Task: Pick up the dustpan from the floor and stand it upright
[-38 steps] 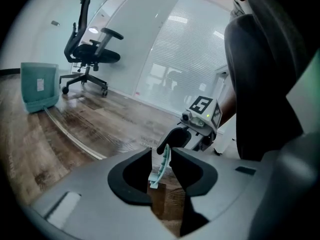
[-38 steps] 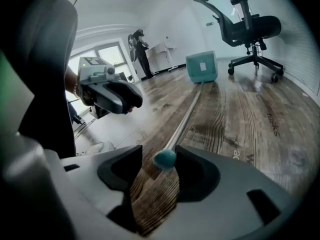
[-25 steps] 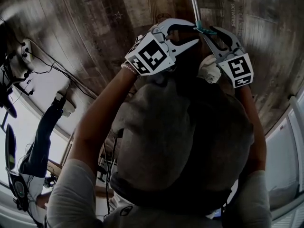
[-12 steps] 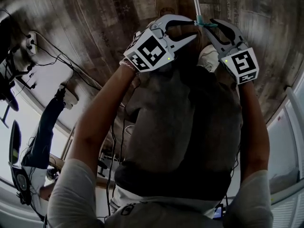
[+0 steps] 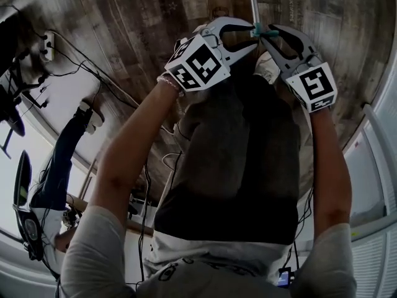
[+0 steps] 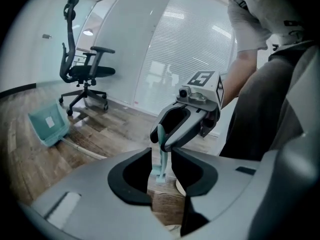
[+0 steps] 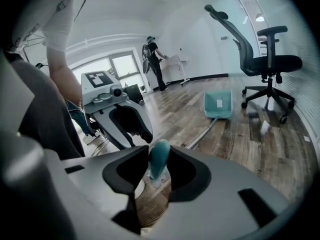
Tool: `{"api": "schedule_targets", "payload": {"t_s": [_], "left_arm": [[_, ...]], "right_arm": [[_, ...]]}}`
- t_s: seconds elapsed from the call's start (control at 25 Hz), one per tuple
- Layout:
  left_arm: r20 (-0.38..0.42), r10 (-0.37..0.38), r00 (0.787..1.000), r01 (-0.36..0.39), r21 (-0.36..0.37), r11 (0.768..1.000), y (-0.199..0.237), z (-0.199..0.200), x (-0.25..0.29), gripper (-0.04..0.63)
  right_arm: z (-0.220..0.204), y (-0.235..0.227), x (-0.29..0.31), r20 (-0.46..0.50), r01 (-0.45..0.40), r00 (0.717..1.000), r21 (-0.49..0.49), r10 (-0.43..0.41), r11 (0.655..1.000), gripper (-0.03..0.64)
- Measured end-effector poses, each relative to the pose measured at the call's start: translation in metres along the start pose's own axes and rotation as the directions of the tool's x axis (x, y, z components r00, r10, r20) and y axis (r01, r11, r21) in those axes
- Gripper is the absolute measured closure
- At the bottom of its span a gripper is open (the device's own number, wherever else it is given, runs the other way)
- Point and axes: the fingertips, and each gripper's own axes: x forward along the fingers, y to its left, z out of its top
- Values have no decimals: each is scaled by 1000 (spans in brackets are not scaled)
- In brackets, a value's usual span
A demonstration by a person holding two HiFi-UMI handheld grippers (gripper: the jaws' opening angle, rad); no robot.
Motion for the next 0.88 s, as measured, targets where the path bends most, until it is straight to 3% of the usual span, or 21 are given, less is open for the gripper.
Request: {"api": "schedule_targets", "payload": {"t_s": [0.88], "left_arm": [[-22, -17, 1000, 17, 0, 1000, -25, 129, -93, 491]], "right_arm": [[156, 33, -74, 28, -87, 996, 30, 86, 996, 502]]}}
